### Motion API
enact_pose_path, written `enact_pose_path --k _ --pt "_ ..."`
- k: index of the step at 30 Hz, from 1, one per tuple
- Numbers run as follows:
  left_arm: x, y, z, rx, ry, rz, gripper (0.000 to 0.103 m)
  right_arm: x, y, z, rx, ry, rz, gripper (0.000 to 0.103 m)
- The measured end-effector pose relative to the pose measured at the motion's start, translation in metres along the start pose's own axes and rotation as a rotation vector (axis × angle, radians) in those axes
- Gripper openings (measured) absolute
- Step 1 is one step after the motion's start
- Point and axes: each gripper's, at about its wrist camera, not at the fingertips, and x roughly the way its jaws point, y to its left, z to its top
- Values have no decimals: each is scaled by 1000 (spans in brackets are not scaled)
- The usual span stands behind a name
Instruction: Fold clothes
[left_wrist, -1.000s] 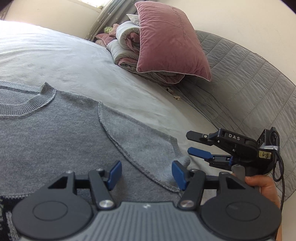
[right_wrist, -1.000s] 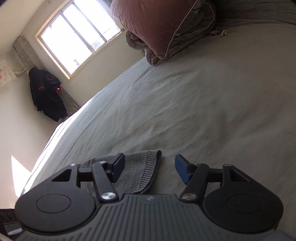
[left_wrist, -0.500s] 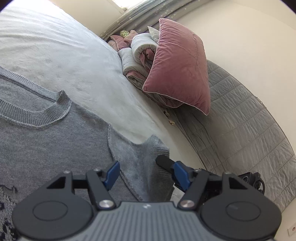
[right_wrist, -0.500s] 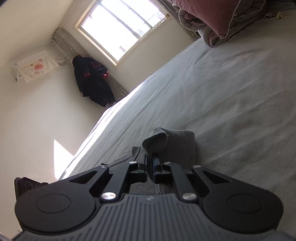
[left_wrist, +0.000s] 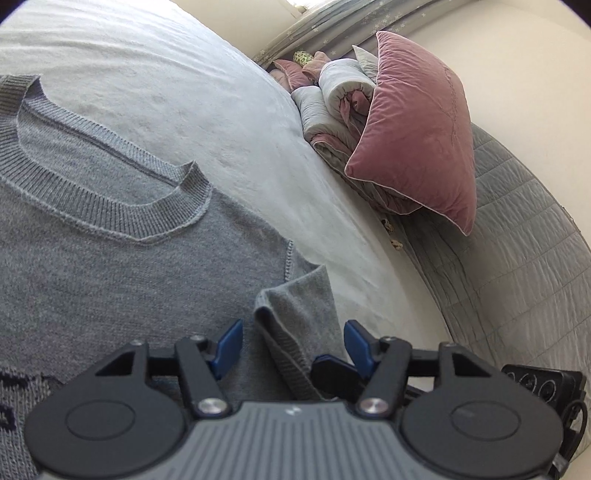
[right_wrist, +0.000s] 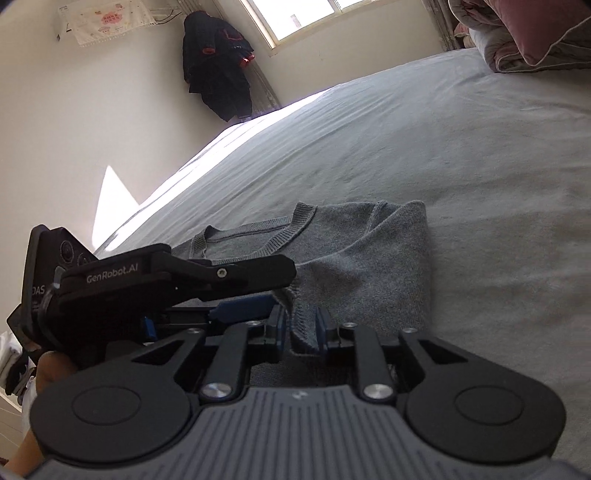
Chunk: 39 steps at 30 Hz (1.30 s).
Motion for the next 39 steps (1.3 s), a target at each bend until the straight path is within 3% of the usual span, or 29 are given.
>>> enact_pose_path --k 2,7,10,12,14,18,23,28,30,35,37,38,39 --pt "1 -8 4 42 8 55 61 -20 -5 -2 -51 -16 -31 62" --pt "8 -11 3 41 -5 149 47 -36 -13 -16 -198 40 -55 62" --pt "6 -15 -2 56 -30 208 34 -28 -5 -27 -307 95 -44 60" --pt "5 -17 -2 68 -40 240 14 -22 4 -31 -366 108 -18 48" --pt "4 -18 -1 72 -45 254 3 -22 10 -33 -403 105 6 44" --pt "-1 -21 5 82 -57 249 2 -27 8 -30 -391 97 23 23" --pt "-7 -29 12 117 -81 258 2 -26 17 -30 -420 101 9 21" --pt "-7 -26 18 116 -77 272 2 -39 21 -25 -432 45 -3 33" --pt "-6 -25 20 116 -76 278 2 -39 23 -25 -439 38 14 51" --pt "-8 -24 24 123 -83 289 2 -25 31 -31 -477 108 66 50" --pt "-9 -24 26 130 -90 293 2 -17 35 -33 -491 133 66 48" --pt "-10 -24 27 134 -94 295 2 -12 36 -34 -493 156 56 40" --pt "-11 -24 28 138 -98 297 2 -7 36 -35 -493 179 49 20"
